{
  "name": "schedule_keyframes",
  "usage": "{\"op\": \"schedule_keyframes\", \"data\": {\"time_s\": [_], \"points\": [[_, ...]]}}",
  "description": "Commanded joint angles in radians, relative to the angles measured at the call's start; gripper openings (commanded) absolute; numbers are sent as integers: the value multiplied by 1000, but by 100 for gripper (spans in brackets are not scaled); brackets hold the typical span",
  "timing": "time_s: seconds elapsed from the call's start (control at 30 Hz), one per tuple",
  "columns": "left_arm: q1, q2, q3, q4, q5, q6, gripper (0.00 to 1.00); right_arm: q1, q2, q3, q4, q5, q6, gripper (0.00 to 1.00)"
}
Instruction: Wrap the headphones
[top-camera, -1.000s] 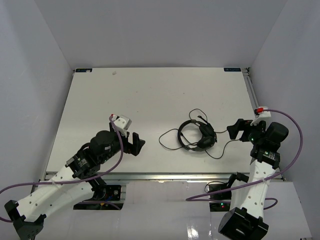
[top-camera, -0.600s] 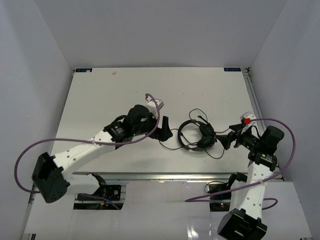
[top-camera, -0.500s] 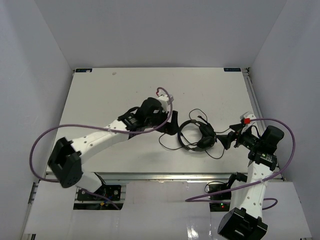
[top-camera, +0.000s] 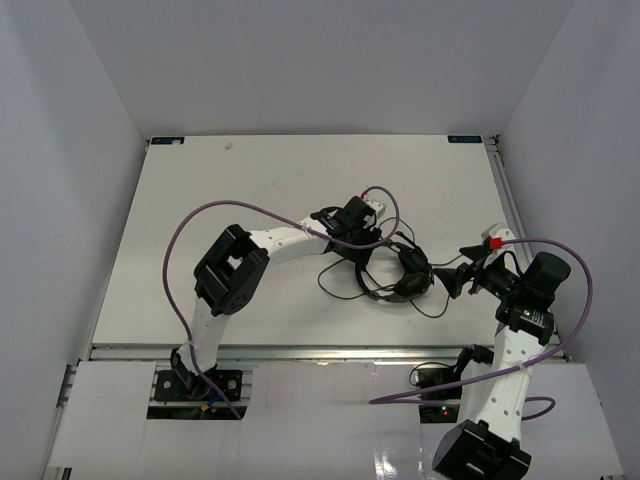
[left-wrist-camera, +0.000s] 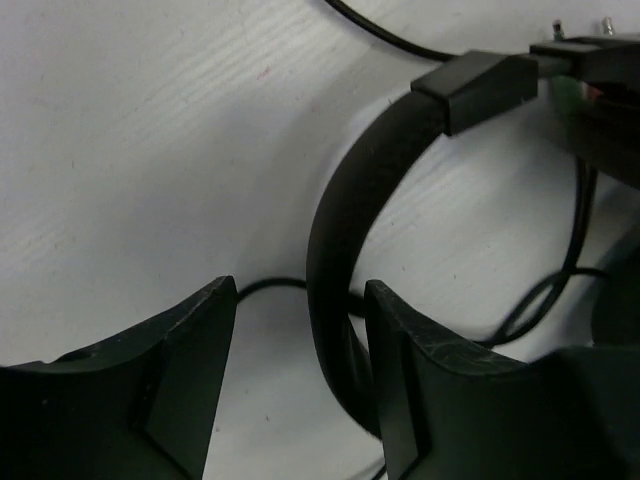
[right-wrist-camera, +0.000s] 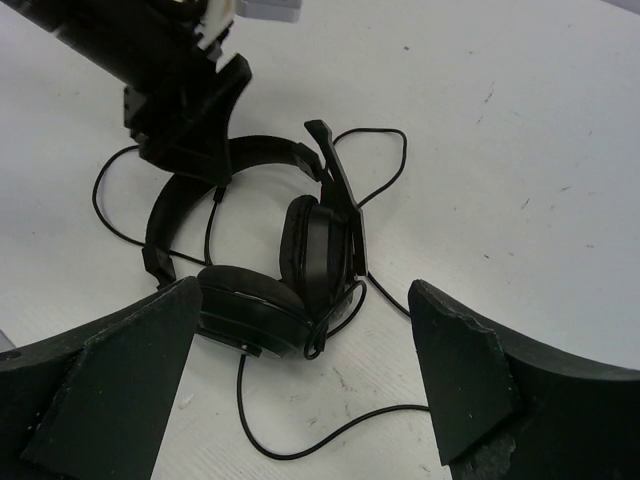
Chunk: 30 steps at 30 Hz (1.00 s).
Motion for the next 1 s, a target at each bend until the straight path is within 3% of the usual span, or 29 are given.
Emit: {"op": "schedule_keyframes", "data": {"time_s": [0.0,0.13,0.4,0.57,0.67,0.77,0.97], "points": [[-2,52,108,-19,-15,46,55,-7,-25,-12,45,-38,22,90],[-4,109,146,-22,-18,45,43,-7,-27,-11,51,-38,30,90],[-3,101,153,-19,-2,17,4,-8,-23,-8,49,-37,32,90],[-2,-55,78,-6,-60,-31,0,-8,-45,0,25,-84,-5,90],[-2,-197,-34,2,-88,-56,0,-7,-78,8,-30,-255,-99,90],[-2,-366,-148,3,-147,-55,0,-7,-89,38,-81,-314,-199,90],[19,-663,-347,-78,-243,-23,0,1,80,304,-377,-302,-440,90]]}}
